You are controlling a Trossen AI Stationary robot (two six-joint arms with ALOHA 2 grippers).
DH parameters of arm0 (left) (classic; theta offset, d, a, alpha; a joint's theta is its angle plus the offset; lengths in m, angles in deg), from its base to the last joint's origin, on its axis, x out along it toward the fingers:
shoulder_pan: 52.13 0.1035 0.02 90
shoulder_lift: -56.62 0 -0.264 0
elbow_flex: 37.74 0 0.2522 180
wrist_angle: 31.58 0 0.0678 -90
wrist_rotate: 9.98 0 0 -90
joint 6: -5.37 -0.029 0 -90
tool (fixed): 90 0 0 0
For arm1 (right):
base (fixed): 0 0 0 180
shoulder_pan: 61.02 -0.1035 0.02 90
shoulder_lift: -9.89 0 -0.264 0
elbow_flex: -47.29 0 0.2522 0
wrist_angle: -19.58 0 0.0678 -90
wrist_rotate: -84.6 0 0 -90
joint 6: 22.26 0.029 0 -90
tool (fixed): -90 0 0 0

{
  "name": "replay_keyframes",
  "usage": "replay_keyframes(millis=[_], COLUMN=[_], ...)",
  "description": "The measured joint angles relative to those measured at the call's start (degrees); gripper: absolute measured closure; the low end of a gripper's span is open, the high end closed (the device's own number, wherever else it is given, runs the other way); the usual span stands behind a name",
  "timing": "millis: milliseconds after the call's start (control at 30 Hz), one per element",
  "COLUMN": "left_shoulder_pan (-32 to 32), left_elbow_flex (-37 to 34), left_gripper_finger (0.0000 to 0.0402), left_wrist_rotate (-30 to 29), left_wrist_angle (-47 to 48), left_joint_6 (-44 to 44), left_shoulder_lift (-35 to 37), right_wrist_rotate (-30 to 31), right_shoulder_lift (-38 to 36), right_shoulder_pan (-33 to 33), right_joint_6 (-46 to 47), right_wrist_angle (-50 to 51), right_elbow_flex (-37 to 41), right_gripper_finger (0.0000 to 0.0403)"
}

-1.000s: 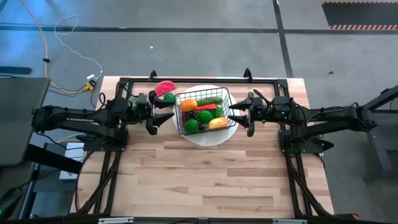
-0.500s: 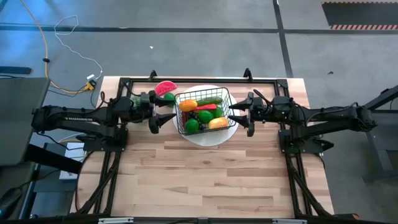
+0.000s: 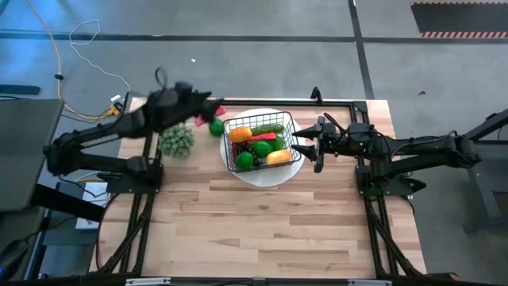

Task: Build produce basket
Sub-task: Put the green lime into the black wire basket

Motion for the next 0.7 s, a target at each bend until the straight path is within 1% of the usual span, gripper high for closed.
replay_keyframes(millis=[67, 133, 200, 267, 367, 467, 600, 700], left_shoulder_pan=[4.08, 8.19, 12.04, 15.13, 17.8, 18.99, 19.26, 19.56], left_elbow_flex=[5.16, 9.53, 12.85, 14.96, 15.85, 15.89, 15.86, 15.89], left_gripper_finger=[0.0057, 0.0057, 0.0057, 0.0057, 0.0058, 0.0058, 0.0058, 0.0058], left_wrist_rotate=[-0.86, -0.45, 1.25, 4.39, 9.7, 13.13, 13.59, 12.45], left_wrist_angle=[5.82, 10.69, 14.47, 18.67, 23.58, 27.49, 31.05, 30.62], left_joint_6=[0.69, 0.72, 0.75, 2.63, 7.28, 8.68, 11.47, 16.13], left_shoulder_lift=[-4.74, -9.93, -15.09, -20.11, -26.64, -31.93, -37.14, -38.7], right_wrist_rotate=[0.0, 0.0, 0.0, 0.01, 0.02, 0.02, 0.02, 0.02], right_shoulder_lift=[0.0, 0.0, 0.0, 0.0, 0.0, 0.02, 0.0, 0.0], right_shoulder_pan=[0.0, 0.0, 0.0, 0.0, 0.0, 0.0, 0.0, 0.0], right_joint_6=[0.02, 0.07, 0.1, 0.13, 0.15, 0.17, 0.17, 0.19], right_wrist_angle=[0.0, 0.0, 0.0, 0.0, 0.0, 0.0, 0.0, 0.0], right_elbow_flex=[0.0, 0.0, 0.0, 0.0, 0.0, 0.0, 0.0, 0.0], right_gripper_finger=[0.0206, 0.0206, 0.0206, 0.0206, 0.0206, 0.0206, 0.0206, 0.0206])
